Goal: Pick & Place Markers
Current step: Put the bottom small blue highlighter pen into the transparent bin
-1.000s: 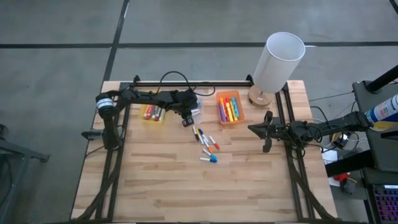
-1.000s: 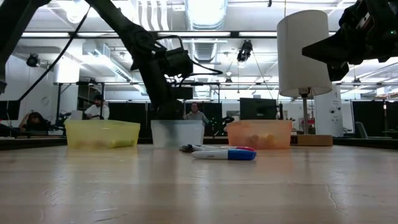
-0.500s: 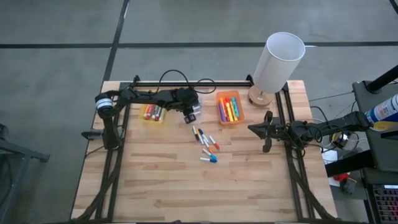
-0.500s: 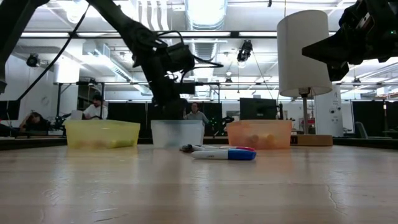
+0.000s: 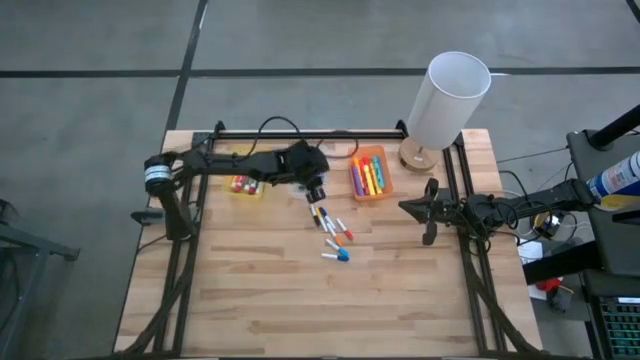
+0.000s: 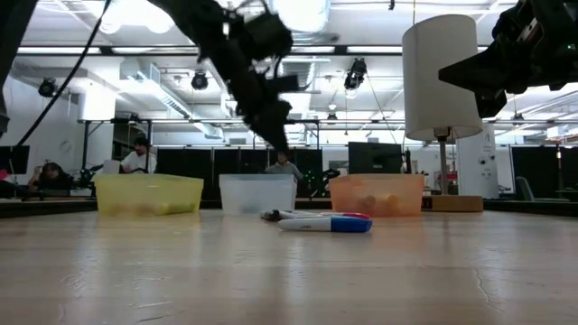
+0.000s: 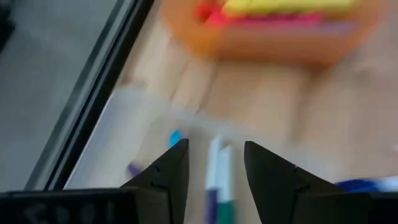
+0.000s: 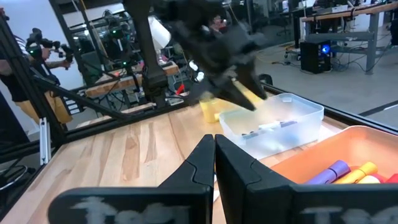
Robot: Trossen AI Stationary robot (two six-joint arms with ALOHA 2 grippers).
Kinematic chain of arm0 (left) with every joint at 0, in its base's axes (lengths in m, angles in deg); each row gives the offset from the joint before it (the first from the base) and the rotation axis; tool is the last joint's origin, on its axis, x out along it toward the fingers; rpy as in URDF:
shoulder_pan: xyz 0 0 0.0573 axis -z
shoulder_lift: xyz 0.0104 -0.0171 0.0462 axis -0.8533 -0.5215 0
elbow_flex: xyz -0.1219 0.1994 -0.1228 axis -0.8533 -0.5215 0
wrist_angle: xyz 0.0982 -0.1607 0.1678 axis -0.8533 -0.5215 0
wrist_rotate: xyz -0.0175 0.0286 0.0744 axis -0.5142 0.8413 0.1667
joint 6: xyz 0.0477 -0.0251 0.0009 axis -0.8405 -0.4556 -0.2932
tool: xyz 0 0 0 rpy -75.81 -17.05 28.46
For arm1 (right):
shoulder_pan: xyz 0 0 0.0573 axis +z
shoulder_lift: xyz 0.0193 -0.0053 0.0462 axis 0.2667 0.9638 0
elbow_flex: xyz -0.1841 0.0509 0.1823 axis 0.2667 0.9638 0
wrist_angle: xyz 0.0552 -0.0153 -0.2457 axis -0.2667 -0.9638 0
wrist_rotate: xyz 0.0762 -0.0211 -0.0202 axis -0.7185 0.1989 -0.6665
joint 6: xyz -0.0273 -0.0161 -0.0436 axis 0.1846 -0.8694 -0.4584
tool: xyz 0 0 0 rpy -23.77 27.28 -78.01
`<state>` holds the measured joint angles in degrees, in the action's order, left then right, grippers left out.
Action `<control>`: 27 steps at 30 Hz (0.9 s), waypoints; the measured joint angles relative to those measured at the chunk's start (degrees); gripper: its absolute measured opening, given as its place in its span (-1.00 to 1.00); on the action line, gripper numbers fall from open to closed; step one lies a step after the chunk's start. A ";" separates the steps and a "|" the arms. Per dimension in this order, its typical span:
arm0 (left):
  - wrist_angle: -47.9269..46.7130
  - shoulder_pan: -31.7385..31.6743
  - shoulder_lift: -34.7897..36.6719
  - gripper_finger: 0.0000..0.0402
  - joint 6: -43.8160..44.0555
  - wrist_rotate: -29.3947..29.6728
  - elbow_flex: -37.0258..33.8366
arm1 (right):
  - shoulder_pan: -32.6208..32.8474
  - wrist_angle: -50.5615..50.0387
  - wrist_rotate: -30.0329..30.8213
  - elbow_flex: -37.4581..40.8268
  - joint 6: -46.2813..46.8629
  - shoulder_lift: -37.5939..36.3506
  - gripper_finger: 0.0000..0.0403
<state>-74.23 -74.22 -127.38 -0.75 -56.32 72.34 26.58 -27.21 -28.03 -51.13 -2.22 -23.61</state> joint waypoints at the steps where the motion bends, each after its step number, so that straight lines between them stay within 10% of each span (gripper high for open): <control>1: 0.47 1.35 0.73 -0.27 0.16 -0.01 0.05 | 0.00 0.00 -0.01 0.00 0.01 0.00 -0.96; 27: 12.94 27.18 -0.43 -0.27 12.00 -3.88 -7.17 | 0.00 -0.01 -0.01 -0.01 -0.01 0.00 -0.96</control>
<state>-61.29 -47.04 -127.81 11.25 -60.19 65.17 26.58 -27.22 -28.05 -51.14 -2.23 -23.61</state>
